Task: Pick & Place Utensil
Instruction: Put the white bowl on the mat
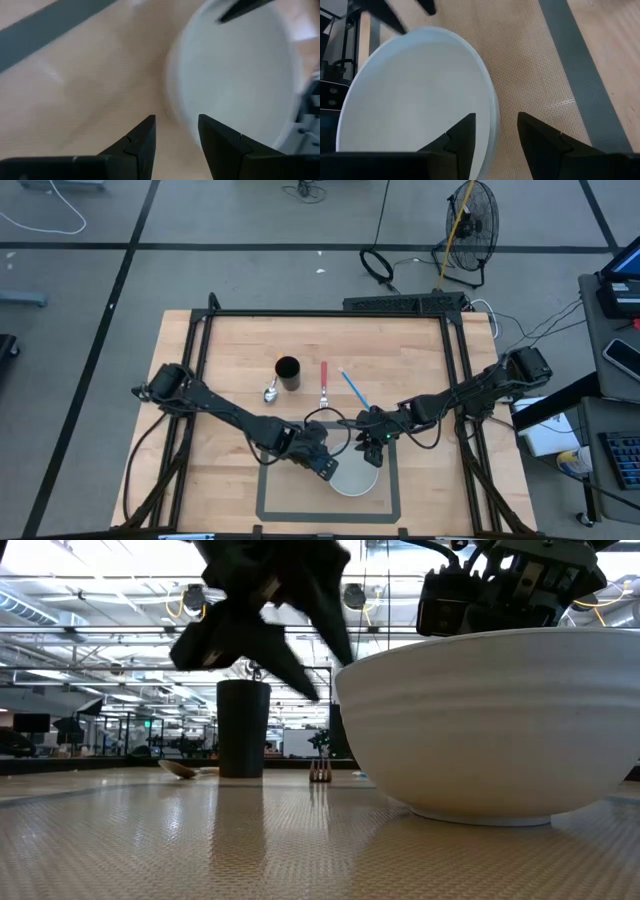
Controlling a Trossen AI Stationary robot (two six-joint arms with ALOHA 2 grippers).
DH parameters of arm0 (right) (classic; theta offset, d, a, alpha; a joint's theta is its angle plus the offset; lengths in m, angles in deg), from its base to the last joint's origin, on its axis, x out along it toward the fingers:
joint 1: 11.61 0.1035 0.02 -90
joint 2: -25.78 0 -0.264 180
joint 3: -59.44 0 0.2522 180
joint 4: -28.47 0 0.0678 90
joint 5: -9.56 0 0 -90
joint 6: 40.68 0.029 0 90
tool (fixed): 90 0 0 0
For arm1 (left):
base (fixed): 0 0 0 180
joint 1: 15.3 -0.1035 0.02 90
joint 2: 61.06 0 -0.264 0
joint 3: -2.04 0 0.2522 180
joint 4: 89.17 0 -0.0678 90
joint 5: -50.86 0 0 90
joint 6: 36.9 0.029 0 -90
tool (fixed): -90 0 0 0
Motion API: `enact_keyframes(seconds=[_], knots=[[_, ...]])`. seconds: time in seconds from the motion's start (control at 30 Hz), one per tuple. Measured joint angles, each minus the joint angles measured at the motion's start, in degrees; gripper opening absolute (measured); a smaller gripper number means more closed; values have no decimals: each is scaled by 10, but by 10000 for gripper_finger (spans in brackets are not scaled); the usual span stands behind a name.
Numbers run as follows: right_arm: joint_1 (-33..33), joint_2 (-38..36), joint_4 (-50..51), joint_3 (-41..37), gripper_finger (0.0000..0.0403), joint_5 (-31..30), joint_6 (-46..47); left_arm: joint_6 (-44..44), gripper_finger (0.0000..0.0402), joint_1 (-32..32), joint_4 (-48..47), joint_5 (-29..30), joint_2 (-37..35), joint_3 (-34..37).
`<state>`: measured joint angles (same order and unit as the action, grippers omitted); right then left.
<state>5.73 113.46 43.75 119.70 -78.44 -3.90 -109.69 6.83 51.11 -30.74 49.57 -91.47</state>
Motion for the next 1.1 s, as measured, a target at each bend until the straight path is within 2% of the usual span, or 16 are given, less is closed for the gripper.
enact_keyframes(seconds=[0.4, 0.67, 0.8, 1.1], knots=[[0, 0, -2, 0, 142, -2, -1, 12, 152, 0, 35, 21, 7, 0], [0, -1, -9, 0, 141, 0, -6, 16, 152, -1, 81, -24, 47, 0], [-1, -5, -17, 0, 142, 14, -8, 11, 152, -2, 72, -24, 46, 0], [-13, -78, 7, 0, 142, 11, -30, 0, 144, -7, 47, -33, 47, 0]])
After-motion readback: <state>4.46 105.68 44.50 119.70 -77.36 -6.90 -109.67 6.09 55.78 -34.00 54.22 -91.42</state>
